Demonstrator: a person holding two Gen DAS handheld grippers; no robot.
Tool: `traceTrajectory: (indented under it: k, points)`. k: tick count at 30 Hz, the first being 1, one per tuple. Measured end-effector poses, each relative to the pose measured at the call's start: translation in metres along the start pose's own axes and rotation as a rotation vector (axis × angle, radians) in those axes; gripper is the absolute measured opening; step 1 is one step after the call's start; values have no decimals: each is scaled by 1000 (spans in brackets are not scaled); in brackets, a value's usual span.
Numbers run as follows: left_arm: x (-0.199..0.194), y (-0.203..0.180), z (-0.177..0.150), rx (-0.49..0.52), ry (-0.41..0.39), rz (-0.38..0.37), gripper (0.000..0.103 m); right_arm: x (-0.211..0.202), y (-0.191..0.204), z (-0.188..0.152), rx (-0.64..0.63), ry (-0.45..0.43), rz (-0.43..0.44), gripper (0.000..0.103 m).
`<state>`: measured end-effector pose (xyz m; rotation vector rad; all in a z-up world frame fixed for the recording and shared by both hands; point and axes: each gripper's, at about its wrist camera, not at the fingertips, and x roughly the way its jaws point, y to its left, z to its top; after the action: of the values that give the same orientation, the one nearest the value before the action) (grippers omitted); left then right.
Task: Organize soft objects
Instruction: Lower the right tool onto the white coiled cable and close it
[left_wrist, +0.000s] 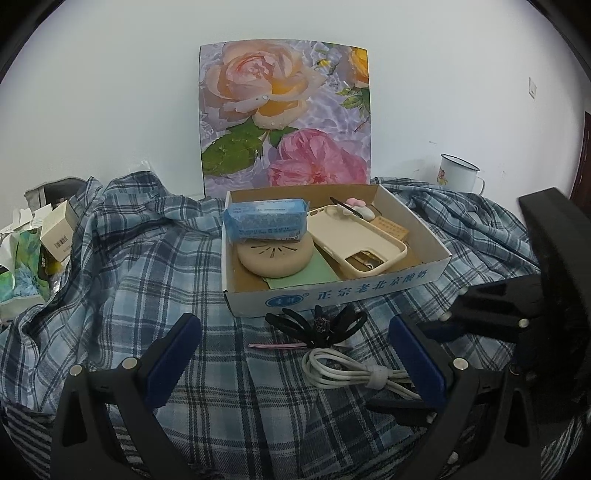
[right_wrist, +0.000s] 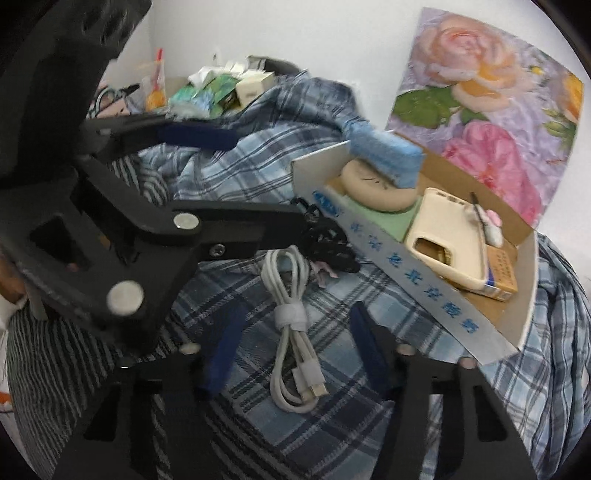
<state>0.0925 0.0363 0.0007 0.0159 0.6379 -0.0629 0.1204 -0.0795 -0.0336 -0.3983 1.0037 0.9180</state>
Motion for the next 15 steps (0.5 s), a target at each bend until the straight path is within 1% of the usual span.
traceTrajectory:
  k: [2, 4, 5, 8, 11, 12, 15]
  points:
    - [0, 1, -1, -5, 2, -3, 103, 5, 2, 3, -16, 18, 5, 44]
    - [0, 3, -1, -17, 5, 6, 103, 9, 2, 4, -26, 28, 2, 36]
    - [0, 2, -1, -21, 6, 7, 103, 10, 2, 4, -26, 32, 2, 34]
    - [3, 5, -1, -33, 18, 16, 103, 14, 1, 3, -22, 41, 8, 33]
    - [4, 5, -1, -36, 25, 15, 103, 15, 1, 2, -23, 46, 7, 27]
    - [4, 5, -2, -35, 24, 16, 103, 15, 2, 2, -25, 44, 7, 22]
    - [4, 5, -2, -35, 25, 16, 103, 15, 2, 2, -25, 44, 17, 19]
